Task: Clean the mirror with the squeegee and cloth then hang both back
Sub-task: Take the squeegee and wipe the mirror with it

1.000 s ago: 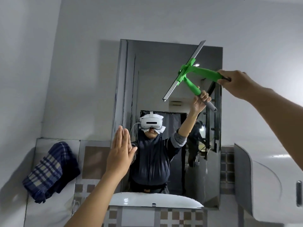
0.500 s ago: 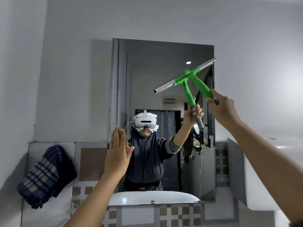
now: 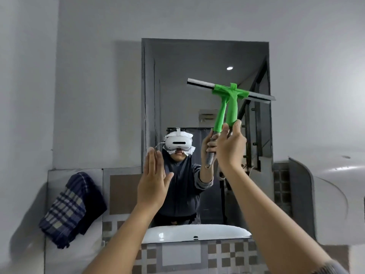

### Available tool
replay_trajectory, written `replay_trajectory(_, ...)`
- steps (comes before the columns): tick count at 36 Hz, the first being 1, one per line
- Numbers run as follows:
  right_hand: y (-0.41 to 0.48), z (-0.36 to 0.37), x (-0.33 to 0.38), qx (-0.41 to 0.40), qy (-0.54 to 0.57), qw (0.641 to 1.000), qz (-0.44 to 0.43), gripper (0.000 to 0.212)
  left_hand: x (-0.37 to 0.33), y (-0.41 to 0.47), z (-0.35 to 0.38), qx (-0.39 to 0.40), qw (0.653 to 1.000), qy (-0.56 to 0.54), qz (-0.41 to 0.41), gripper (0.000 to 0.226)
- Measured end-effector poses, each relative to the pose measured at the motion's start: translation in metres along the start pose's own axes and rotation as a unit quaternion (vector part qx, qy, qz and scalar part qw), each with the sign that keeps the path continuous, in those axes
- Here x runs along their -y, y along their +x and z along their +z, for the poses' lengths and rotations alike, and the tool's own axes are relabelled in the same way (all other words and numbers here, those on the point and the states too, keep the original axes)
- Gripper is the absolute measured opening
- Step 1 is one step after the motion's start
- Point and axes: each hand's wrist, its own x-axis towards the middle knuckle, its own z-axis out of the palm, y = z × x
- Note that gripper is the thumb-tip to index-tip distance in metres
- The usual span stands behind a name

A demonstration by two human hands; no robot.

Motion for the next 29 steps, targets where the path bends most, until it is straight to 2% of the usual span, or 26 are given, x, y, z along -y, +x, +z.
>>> replay_trajectory(3,-0.013,0.023,0.012,0.0,0.02,0.999,0.041,0.034,0.002,-0.004,-0.006,0.013,1.0,-0.006,-0.009,0.08)
replay_trajectory(5,-0.036,0.051,0.035,0.04,0.048,0.997,0.053,0.043,0.02,-0.017,-0.025,0.002,0.999,0.032,-0.042,0.08)
replay_trajectory(10,-0.051,0.063,0.052,0.054,0.052,0.996,0.04,0.049,0.017,-0.007,-0.021,0.008,0.998,0.035,-0.042,0.078)
replay_trajectory(14,-0.075,0.049,0.052,0.119,0.026,0.993,-0.011,0.041,0.004,-0.013,-0.013,0.005,0.999,0.01,-0.037,0.078)
replay_trajectory(16,-0.08,0.018,0.024,0.166,-0.009,0.986,-0.019,0.044,-0.03,-0.033,0.007,0.026,0.998,-0.013,-0.051,0.078)
replay_trajectory(18,-0.086,0.006,0.013,0.197,-0.022,0.979,-0.041,0.048,-0.034,-0.045,0.016,0.027,0.998,-0.025,-0.059,0.078)
replay_trajectory(23,-0.066,-0.012,-0.005,0.199,-0.08,0.971,-0.101,0.048,-0.037,-0.047,0.025,0.04,0.996,-0.047,-0.067,0.082)
replay_trajectory(29,-0.027,-0.029,-0.01,0.231,-0.145,0.942,-0.196,0.046,-0.024,-0.043,0.026,0.028,0.997,-0.046,-0.063,0.086)
